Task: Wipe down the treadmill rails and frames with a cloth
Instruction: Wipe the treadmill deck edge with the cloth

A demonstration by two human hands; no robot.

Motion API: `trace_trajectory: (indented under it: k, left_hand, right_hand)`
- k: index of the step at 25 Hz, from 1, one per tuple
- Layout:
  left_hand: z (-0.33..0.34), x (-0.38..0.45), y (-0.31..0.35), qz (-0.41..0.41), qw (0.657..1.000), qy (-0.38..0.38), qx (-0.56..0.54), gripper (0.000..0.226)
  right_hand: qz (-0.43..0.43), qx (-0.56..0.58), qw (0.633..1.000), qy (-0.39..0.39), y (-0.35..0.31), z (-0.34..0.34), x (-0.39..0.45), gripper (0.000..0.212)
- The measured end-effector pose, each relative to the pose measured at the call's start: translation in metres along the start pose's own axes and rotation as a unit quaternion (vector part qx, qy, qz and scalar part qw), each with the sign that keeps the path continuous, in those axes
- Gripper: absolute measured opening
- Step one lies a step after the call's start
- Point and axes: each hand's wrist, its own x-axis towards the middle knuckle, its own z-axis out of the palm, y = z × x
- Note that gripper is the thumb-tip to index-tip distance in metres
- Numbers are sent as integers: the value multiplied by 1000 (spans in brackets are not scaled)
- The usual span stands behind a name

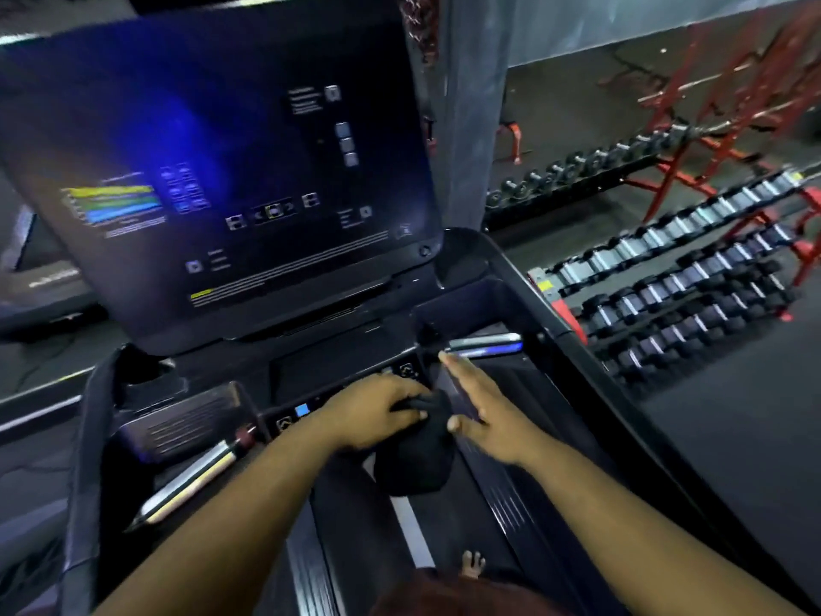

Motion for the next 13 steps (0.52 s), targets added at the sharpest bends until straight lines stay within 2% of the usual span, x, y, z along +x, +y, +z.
trace_trajectory:
  k: [2,4,6,9,11,12,13]
  left_hand:
    - [9,33,10,-4,996,-7,-92,23]
    - [15,54,12,-26,983,41,-177,21]
    - [19,71,11,-52,973,111,-197,27]
    - [13,96,7,-105,967,197,-120,34]
    - [8,114,5,-133,966,213,-58,37]
    - [7,124,2,-143,966,211,-39,38]
    - [7,132,0,-150,966,208,-21,39]
  right_hand:
    - [23,34,999,3,30,-21,0,50]
    - [52,20,998,21,47,-37,5,40]
    - [69,-18,996,59,61,-55,14,37]
    - [74,-157,973,152,68,-70,39,36]
    - [119,-256,931,232,66,-65,62,32]
    - [138,-270,918,256,65,-57,72,32]
    - [132,-262,920,260,63,-45,78,35]
